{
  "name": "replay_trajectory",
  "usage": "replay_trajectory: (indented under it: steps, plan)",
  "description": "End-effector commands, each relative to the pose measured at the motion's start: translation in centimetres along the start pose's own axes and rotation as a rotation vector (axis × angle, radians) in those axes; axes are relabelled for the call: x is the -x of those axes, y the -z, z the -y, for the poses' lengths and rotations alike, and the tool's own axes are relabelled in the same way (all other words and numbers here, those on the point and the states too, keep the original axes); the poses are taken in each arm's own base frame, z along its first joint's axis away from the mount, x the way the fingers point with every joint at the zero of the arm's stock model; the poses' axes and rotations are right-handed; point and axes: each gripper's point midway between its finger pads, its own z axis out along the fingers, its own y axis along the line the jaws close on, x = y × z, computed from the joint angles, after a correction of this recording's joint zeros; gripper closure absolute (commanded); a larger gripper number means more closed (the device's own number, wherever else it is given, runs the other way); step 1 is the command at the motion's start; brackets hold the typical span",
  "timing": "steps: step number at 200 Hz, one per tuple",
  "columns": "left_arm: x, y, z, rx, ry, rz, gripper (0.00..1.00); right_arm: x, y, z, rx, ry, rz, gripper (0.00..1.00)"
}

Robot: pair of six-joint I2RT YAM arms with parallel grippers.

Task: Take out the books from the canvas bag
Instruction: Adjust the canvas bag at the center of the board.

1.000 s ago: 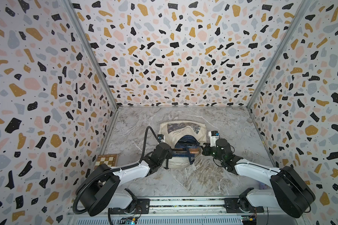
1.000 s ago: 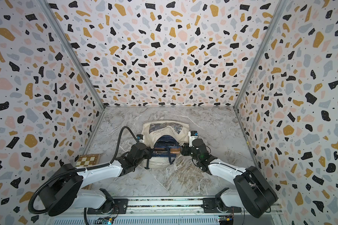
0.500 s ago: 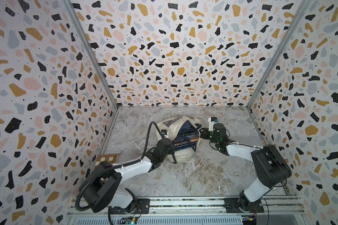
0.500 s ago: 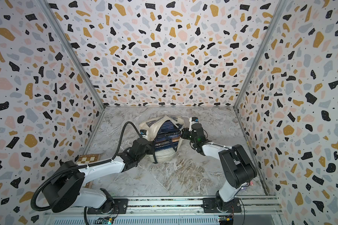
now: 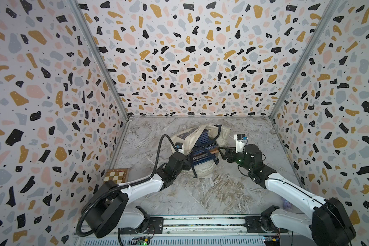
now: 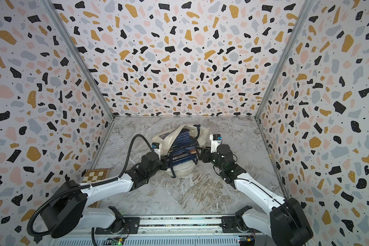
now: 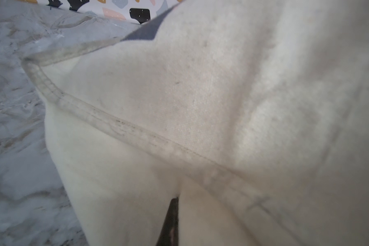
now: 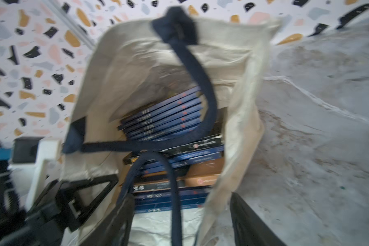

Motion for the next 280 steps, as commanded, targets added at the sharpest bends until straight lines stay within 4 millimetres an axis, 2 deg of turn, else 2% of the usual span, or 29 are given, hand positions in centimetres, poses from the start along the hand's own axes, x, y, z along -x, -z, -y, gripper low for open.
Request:
replay_trajectory:
  steps: [1,26,48,71,91,116,137,169,185,215,240,280]
  plan:
    - [1.5,1.0,2.4,-0.123,-0.013,0.049,1.0,-2.1,0.2,-4.9,0.19,0.145,-0.065,0.25]
    - [0.8,0.9,2.0,-0.122,-0.026,0.055,1.0,-3.2,-1.9,-6.8,0.244,0.216,-0.145,0.24]
    - [-0.1,0.4,1.7,-0.111,-0.036,0.028,1.0,-3.4,-4.5,-4.7,0.128,0.234,-0.201,0.24]
    - [-0.7,0.2,0.9,-0.078,-0.04,0.022,1.0,-2.9,-5.5,-2.1,0.03,0.224,-0.179,0.24]
    - [-0.7,0.2,0.4,-0.058,-0.04,0.028,1.0,-2.2,-6.4,-1.1,0.011,0.216,-0.171,0.24]
    - [-0.8,0.2,0.0,-0.044,-0.039,0.026,1.0,-3.8,-8.3,-0.3,0.026,0.176,-0.282,0.25]
    - [-0.6,0.4,-0.4,-0.031,-0.033,0.039,1.0,-4.9,-8.6,-0.3,0.051,0.158,-0.308,0.26]
    - [-0.3,0.5,-0.9,-0.013,-0.029,0.051,1.0,-5.4,-8.9,0.3,0.031,0.158,-0.338,0.27]
    - [-0.1,0.6,-1.4,0.002,-0.017,0.059,1.0,-6.0,-8.7,0.3,0.046,0.146,-0.37,0.28]
    - [0.0,0.4,-2.4,0.023,0.02,0.056,1.0,-7.3,-7.5,-1.4,0.149,0.105,-0.4,0.33]
    - [0.0,0.2,-2.3,0.02,0.019,0.05,1.0,-8.1,-5.2,-3.9,0.273,0.105,-0.381,0.35]
    - [0.1,0.0,-2.7,0.032,0.033,0.047,1.0,-10.7,-1.0,-7.5,0.459,0.13,-0.401,0.38]
